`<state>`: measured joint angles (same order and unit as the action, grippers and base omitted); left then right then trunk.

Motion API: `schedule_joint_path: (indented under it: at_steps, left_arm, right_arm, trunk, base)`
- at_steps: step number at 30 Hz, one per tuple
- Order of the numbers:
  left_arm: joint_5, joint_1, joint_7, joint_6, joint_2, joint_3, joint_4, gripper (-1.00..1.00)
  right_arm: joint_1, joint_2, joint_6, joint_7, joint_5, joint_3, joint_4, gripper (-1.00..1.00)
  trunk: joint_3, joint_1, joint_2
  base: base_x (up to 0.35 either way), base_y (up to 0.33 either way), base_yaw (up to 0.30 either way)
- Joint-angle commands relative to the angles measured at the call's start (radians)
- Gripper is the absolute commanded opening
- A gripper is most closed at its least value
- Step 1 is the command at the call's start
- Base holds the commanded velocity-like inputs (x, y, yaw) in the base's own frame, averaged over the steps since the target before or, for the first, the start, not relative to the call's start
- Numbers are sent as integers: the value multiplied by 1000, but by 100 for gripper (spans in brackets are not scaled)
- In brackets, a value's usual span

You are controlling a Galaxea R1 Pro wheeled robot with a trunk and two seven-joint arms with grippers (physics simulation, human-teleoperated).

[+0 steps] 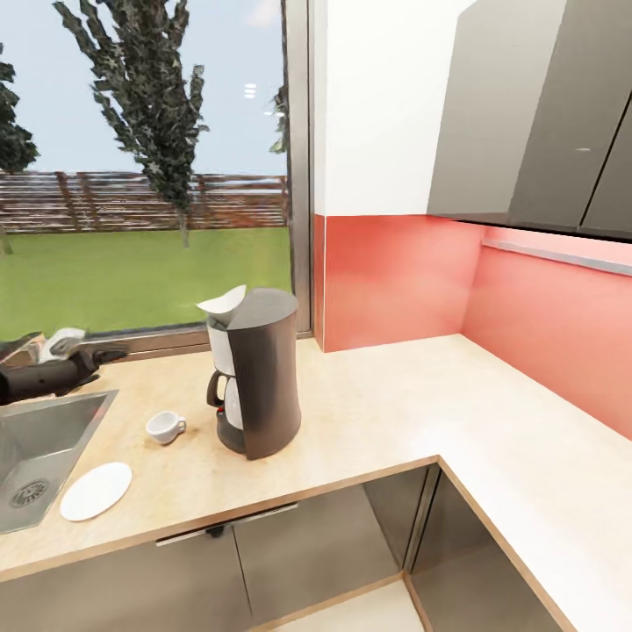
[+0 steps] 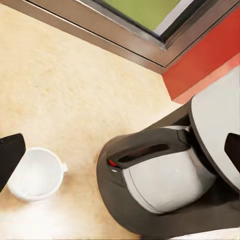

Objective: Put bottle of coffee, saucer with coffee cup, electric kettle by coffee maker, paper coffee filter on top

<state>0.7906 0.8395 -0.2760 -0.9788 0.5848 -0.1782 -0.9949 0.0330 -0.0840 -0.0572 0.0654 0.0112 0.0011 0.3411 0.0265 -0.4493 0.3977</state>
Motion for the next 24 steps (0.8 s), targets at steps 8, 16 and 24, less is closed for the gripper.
schedule_joint_path:
  at_steps: [8, 16, 24]
  left_arm:
    - [-66, -78, -137, 104, 14, 1, -19, 100]
    - [-381, -147, -579, 466, 14, 2, 12, 100]
    - [-388, -193, -593, 585, 13, 0, 44, 100]
  right_arm:
    - [1, 2, -4, 4, 1, 0, -1, 100]
    - [1, 3, -4, 4, 1, 0, -2, 100]
    - [1, 2, -4, 4, 1, 0, -2, 100]
  trunk:
    - [2, -1, 2]
    - [2, -1, 2]
    - [2, -1, 2]
  base:
    - [0, 0, 0]
    - [-63, 13, 156]
    - [-327, 64, 276]
